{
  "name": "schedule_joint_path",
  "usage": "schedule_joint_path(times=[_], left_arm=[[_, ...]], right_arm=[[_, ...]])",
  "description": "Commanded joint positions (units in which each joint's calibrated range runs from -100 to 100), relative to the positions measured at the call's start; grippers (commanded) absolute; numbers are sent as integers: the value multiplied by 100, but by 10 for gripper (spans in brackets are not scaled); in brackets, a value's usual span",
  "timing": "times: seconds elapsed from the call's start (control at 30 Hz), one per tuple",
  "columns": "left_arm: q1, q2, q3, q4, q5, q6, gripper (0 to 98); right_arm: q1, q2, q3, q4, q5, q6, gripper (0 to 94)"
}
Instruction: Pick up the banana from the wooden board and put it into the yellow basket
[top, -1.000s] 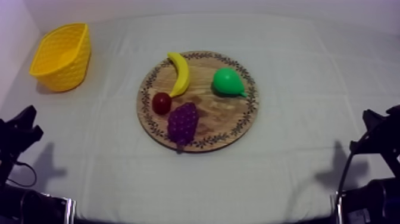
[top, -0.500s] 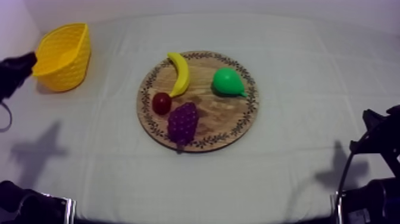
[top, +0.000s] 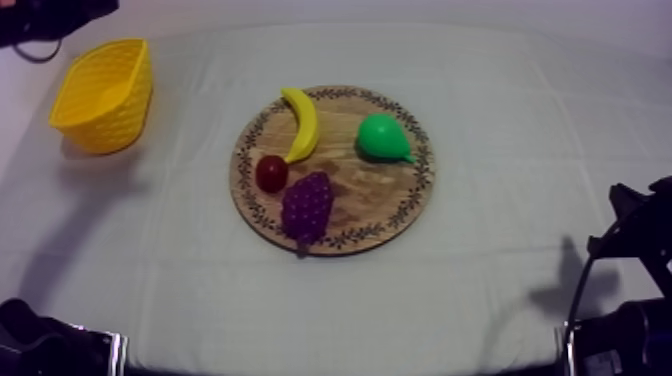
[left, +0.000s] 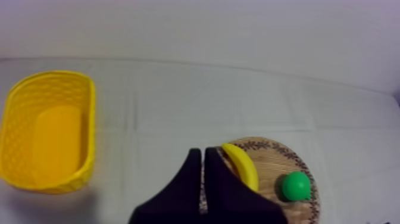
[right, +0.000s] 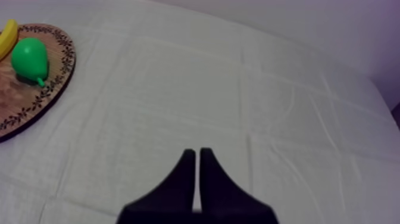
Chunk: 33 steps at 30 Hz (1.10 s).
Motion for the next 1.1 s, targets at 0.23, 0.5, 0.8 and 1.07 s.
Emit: schedule_joint_path(times=[0.23,0.5,0.8,1.07], left_arm=[[586,1575,-1393,-49,454,285,33],[785,2526,-1767,120,587,179,32],[887,3471,-2310,298,886,85,70],[941,4138,-2638,341,1111,60,375]], right_arm=[[1,4,-3,1,-1,3,6],[1,4,-3,1,-1,3,6],[1,4,-3,1,-1,3,6],[1,4,-3,1,-1,3,6]])
